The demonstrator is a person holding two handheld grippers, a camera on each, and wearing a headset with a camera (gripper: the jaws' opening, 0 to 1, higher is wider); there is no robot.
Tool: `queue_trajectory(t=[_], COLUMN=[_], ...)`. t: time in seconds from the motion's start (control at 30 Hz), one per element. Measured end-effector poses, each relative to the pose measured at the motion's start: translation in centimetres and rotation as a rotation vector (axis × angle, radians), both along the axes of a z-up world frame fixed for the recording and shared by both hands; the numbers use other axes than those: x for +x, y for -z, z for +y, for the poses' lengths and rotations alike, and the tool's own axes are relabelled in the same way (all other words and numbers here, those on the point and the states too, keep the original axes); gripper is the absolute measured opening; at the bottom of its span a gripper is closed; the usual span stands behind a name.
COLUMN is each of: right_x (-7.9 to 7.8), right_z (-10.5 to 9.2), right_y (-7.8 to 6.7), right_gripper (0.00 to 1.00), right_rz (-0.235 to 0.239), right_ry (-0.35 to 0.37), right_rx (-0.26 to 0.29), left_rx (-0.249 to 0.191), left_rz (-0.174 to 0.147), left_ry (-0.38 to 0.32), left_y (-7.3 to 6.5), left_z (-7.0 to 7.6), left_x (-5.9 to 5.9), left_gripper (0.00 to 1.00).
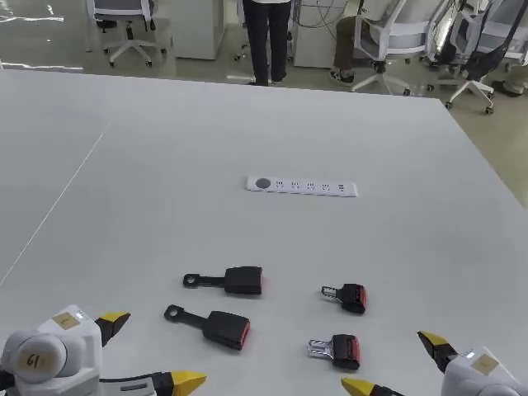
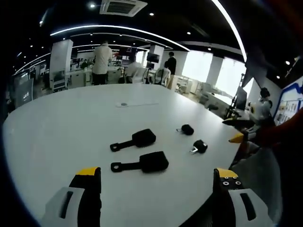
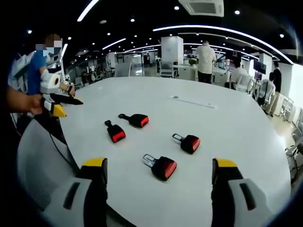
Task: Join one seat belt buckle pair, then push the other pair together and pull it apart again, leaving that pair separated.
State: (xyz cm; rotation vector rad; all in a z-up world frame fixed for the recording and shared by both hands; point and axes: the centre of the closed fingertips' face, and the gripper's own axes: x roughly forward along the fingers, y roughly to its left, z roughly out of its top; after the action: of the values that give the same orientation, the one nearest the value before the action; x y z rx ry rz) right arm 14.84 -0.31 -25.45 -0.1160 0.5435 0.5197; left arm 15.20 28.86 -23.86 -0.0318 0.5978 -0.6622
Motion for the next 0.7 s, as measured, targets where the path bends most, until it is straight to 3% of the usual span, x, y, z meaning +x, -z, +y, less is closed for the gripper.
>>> queue_trajectory(t=[0.7], right_x=[0.19], right_z=[0.37], right_y=[0.71], right_gripper=[0.93], right_rz=[0.025], right_ry=[-0.024], right_rx=[0.003], left_rx=[0.010], left_rz=[0.020], left_ry=[0.023], left_y=[0.56], left_z=[-0.30], left_x=[0.53], left_gripper=[1.00])
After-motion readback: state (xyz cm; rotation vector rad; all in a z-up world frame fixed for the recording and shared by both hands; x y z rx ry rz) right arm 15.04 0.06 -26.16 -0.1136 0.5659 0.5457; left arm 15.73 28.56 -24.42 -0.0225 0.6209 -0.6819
